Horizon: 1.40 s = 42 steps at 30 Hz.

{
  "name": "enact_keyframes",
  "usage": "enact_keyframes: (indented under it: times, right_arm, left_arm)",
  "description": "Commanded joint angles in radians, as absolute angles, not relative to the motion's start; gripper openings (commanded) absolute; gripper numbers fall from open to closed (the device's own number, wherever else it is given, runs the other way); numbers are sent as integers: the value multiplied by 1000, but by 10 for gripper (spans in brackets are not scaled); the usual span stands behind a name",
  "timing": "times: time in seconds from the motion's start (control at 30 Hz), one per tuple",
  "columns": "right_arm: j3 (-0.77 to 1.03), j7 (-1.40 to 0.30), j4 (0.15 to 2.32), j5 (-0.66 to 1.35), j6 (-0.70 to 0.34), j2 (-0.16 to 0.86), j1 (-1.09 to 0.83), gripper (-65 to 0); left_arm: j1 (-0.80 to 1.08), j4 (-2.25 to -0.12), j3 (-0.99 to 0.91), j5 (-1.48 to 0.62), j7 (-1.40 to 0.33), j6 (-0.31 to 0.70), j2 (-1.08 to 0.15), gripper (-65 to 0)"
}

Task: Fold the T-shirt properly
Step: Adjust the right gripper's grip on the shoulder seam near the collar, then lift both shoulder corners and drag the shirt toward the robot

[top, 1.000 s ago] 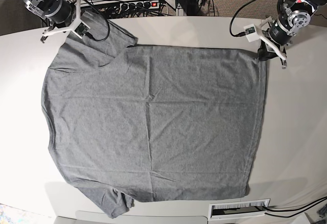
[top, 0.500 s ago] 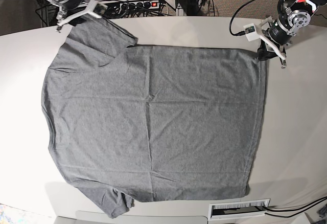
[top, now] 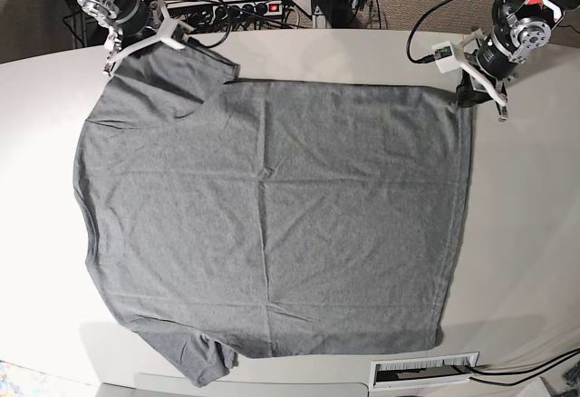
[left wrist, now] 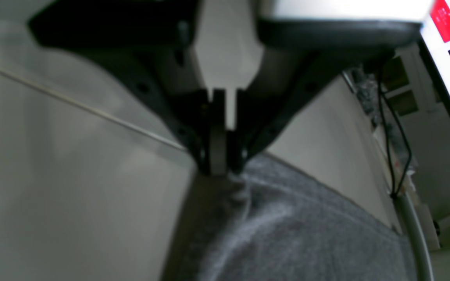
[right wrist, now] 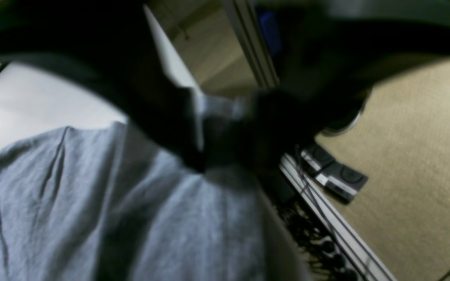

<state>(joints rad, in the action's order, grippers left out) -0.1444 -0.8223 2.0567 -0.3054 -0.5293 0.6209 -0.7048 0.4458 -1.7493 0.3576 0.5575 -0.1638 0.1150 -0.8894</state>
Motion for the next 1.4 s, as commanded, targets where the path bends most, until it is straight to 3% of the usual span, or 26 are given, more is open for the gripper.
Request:
enact_keyframes:
  times: [0.0, 0.2, 0.73, 0.9, 1.2, 1.37]
  right_arm:
    - [-143, -841, 2045, -267, -534, 629, -701, -629]
    - [-143, -980, 2110, -214, -534, 629, -707, -650]
    - [-94, -989, 2344, -315, -534, 629, -920, -650]
    - [-17, -987, 2344, -268, -534, 629, -920, -650]
    - [-7, -987, 2356, -251, -534, 629, -921, -650]
    - [15, -925, 2356, -277, -533, 629, -918, -650]
  left_arm:
    - [468, -1739, 371, 523, -157, 221, -892, -650]
    - [469, -1739, 371, 523, -158, 222, -893, -650]
    - [575, -1740, 371, 612, -229, 216, -971, -650]
    - [656, -1740, 371, 668, -299, 105, -1024, -650]
    - [786, -1756, 371, 805, -388, 12, -1068, -650]
    - [860, -1783, 371, 950, -501, -112, -1082, -650]
